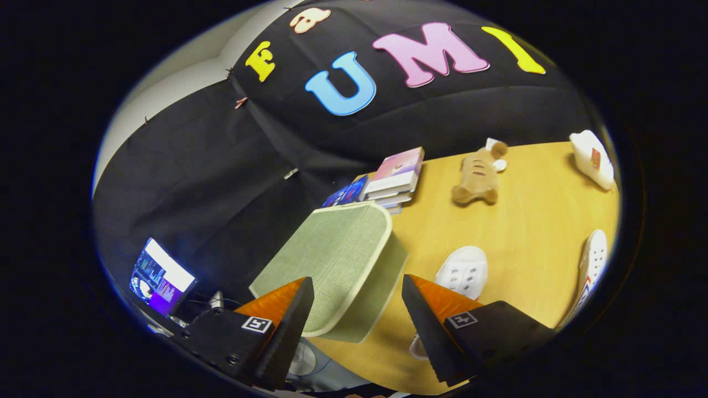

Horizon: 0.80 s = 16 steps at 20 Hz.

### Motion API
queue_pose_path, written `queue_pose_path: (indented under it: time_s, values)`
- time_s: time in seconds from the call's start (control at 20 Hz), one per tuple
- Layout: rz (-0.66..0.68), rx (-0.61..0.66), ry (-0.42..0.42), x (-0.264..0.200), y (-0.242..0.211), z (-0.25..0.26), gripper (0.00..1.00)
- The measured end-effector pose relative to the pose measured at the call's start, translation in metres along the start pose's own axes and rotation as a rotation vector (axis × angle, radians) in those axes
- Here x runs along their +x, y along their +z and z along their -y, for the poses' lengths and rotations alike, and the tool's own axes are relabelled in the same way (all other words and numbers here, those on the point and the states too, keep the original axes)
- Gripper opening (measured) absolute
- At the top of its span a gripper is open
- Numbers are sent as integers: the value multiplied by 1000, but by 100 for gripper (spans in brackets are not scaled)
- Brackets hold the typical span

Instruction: Open the storage box then place both shoes into the box .Put the left shoe in first, then the right shoe, with the right side of both shoes facing outward in a uniform manner.

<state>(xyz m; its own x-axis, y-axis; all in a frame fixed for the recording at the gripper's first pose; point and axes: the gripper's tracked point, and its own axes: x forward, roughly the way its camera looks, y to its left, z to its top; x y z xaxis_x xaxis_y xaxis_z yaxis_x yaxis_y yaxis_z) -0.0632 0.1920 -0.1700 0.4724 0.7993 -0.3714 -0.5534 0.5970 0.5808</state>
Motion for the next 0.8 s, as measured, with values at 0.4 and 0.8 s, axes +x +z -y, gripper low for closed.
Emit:
queue_pose_path:
  time_s: [0.4,0.8]
  values:
    - [-183,224,160,44,-54,-8,98]
    - [-196,473,277,70,-38,-28,96]
